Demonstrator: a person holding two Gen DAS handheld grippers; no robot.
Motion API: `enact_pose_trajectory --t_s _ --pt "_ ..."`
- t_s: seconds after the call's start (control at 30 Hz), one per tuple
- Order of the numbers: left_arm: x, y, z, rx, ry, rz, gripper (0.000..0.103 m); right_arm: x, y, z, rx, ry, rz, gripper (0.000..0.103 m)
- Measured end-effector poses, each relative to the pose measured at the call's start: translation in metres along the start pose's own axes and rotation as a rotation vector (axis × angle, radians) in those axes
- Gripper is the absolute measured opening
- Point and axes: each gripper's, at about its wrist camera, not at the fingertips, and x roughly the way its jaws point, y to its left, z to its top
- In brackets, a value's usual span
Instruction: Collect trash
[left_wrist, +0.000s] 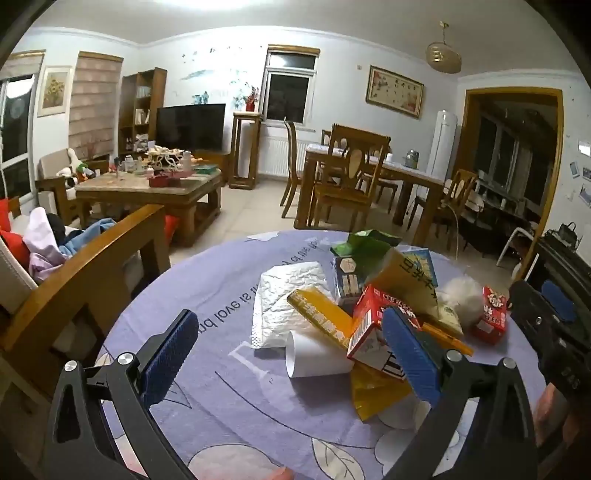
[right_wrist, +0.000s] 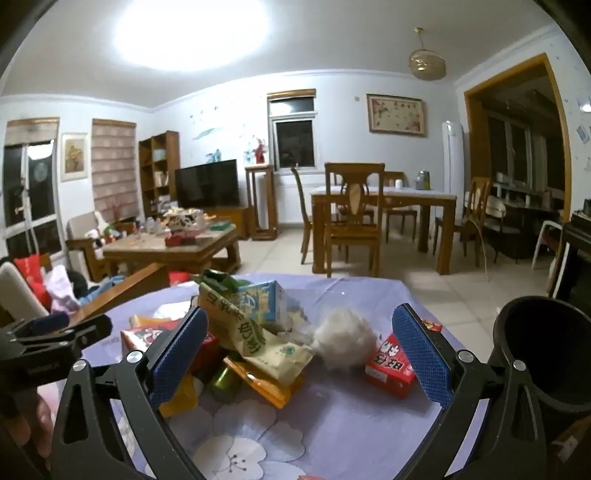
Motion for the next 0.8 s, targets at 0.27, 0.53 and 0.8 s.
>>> enact_pose_trajectory --t_s 0.27,0.53,0.8 --pt "-0.002 0.001 -0.001 0.002 -0.014 0.009 0.098 -0.004 0.002 -0.019 0.031 -0.051 -0.035 0.099" --pt "-0.003 -0.013 -0.003 0.073 -0.015 0.028 0.098 -0.01 0.005 -0.023 0.015 -0.078 -0.027 0.099" --pt "-0.005 -0.011 -0.003 0.08 -0.025 0.01 0.098 -0.013 0.002 -0.025 0.044 -0.084 0.005 0.099"
